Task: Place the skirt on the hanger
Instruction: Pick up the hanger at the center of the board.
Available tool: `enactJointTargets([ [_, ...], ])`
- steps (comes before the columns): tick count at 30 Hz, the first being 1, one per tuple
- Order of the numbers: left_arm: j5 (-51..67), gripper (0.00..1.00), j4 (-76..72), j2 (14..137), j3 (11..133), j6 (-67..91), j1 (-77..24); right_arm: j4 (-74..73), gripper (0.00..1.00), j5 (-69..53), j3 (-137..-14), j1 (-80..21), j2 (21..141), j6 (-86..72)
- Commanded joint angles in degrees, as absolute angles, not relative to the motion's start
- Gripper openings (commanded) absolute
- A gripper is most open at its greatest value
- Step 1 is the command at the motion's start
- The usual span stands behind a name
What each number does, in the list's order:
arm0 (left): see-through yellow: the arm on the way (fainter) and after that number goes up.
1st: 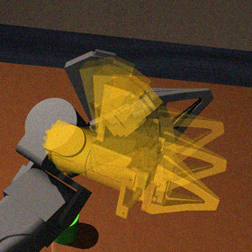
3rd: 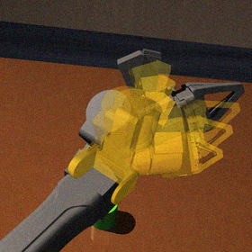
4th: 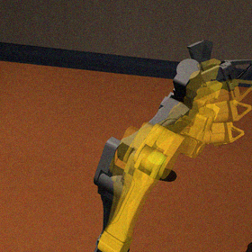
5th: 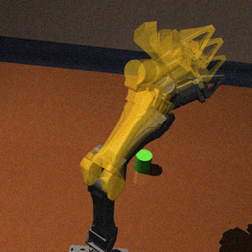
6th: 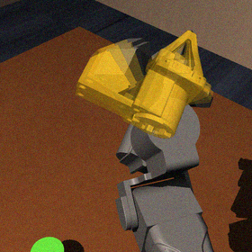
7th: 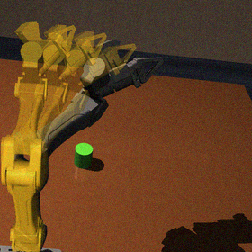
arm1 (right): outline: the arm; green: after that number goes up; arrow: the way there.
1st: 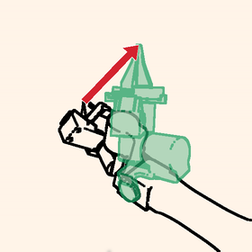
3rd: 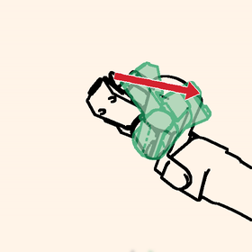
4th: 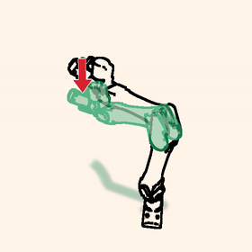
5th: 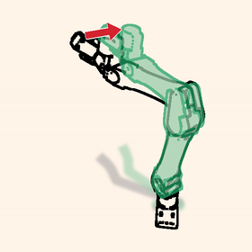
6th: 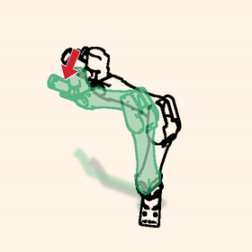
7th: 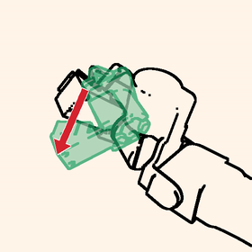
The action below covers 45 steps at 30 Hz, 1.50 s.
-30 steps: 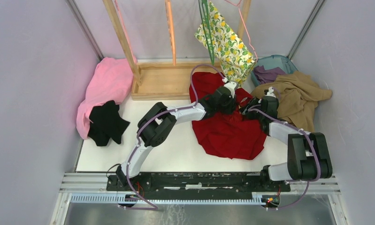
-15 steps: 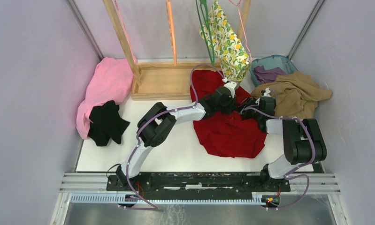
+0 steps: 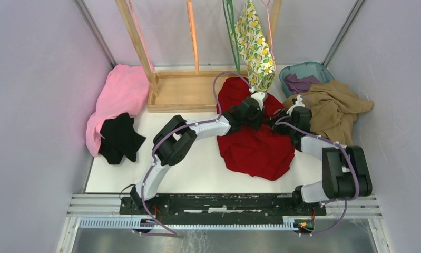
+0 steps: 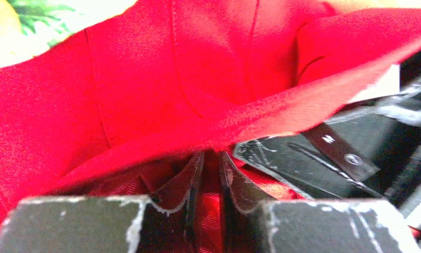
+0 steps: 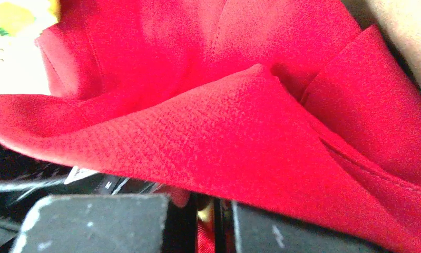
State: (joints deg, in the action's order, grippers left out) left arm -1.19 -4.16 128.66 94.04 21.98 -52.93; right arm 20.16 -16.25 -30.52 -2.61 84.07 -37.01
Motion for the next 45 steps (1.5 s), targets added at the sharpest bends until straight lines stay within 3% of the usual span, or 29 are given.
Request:
enactJointTargets([
  [1, -2.70, 0.22, -3.37, 122.08, 92.91, 20.04, -53.22, 17.48, 0.01, -14.89, -32.62, -4.70, 73.95, -32.89],
  [22, -8.44, 0.22, 3.34, 105.35, 83.70, 21.93, -54.17, -14.20, 0.01, -13.22, -40.95, -20.01, 53.97, -18.79],
  [35, -20.73, 0.23, 6.36, 94.40, 80.53, 23.02, -57.87, -28.12, 0.01, -10.76, -52.73, -35.11, 57.49, -14.69],
  [45, -27.80, 0.24, 7.27, 84.26, 73.24, 23.42, -58.77, -34.40, 0.01, -6.13, -54.72, -38.45, 56.97, -14.56],
])
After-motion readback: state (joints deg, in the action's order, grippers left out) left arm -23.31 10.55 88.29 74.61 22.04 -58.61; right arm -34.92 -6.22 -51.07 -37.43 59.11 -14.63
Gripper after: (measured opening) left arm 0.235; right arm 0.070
